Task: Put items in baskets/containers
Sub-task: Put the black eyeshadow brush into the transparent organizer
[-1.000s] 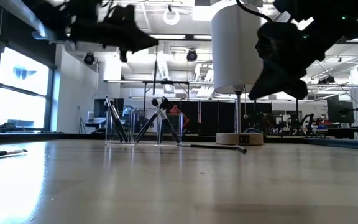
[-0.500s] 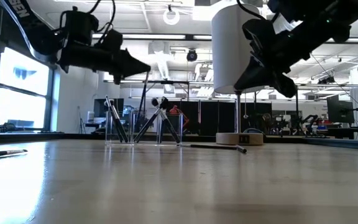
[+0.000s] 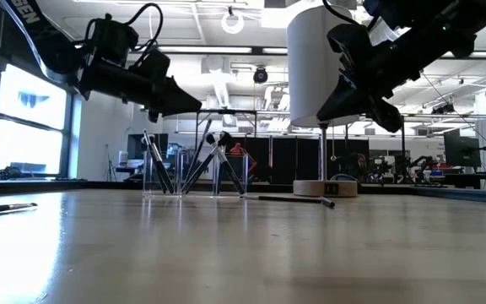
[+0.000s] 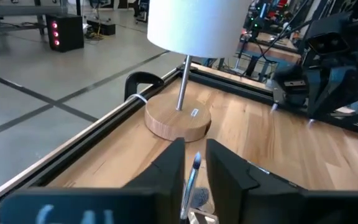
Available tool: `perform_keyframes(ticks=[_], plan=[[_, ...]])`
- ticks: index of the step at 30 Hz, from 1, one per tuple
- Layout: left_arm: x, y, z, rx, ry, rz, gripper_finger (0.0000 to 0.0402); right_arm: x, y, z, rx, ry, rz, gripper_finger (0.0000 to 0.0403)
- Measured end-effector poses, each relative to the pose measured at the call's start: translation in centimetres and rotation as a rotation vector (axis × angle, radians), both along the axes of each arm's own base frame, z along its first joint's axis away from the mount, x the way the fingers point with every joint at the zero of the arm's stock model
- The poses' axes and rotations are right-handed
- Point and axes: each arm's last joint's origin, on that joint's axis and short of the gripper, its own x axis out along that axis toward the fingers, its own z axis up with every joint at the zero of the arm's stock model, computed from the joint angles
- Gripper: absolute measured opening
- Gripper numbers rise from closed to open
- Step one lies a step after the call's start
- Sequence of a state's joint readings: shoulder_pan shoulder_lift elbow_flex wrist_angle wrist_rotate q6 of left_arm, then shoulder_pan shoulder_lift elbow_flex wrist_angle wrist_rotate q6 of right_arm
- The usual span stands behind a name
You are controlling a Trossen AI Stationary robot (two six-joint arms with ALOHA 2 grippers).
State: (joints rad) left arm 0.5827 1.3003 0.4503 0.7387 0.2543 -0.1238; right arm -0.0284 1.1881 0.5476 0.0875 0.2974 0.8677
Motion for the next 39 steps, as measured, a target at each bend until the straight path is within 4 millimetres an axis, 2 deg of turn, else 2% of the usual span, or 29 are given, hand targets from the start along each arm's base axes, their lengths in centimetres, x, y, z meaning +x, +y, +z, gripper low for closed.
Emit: perform_keyframes(ticks=[5, 8, 12, 15, 21, 25, 29, 32, 36, 39], plan=[[0.1, 0.1, 0.2, 0.002, -0.003, 0.001, 0.012, 0.0, 0.0, 0.0, 0.0, 0.0, 0.0, 0.0001], [0.4, 0.3, 1.1, 0.019, -0.028, 0.001, 0.0152, 0.0, 0.0, 0.0, -0.002, 0.001, 0.002, 0.0001], [1.0, 0.6, 3.7, 0.055, -0.091, -0.019, 0.0182, 0.0, 0.0, 0.0, -0.02, 0.009, 0.016, 0.0001], [1.7, 0.2, 6.2, 0.05, -0.099, -0.058, 0.0187, 0.0, 0.1, 0.0, -0.042, 0.019, 0.047, 0.0001], [3.8, -2.6, 10.5, -0.053, 0.157, -0.034, 0.0188, 0.0, 0.1, 0.0, -0.087, 0.037, 0.076, 0.0005], [4.9, -5.4, 12.6, -0.196, 0.316, 0.08, 0.0188, 0.1, 0.2, 0.0, -0.057, 0.032, 0.122, 0.0006], [5.7, -7.9, 12.3, -0.438, 0.409, 0.182, 0.0188, 0.1, 0.5, -0.1, -0.054, 0.038, 0.224, 0.0003], [6.2, -9.8, 12.1, -0.629, 0.4, 0.19, 0.0188, 0.1, 0.5, -0.1, -0.084, 0.047, 0.277, 0.0003], [6.6, -12.5, 9.6, -0.799, 0.546, 0.253, 0.0181, 0.1, 0.6, -0.1, -0.1, 0.052, 0.296, 0.0007], [6.4, -14.5, 8.2, -0.823, 0.62, 0.256, 0.0148, 0.1, 0.6, -0.1, -0.102, 0.053, 0.297, 0.0006]])
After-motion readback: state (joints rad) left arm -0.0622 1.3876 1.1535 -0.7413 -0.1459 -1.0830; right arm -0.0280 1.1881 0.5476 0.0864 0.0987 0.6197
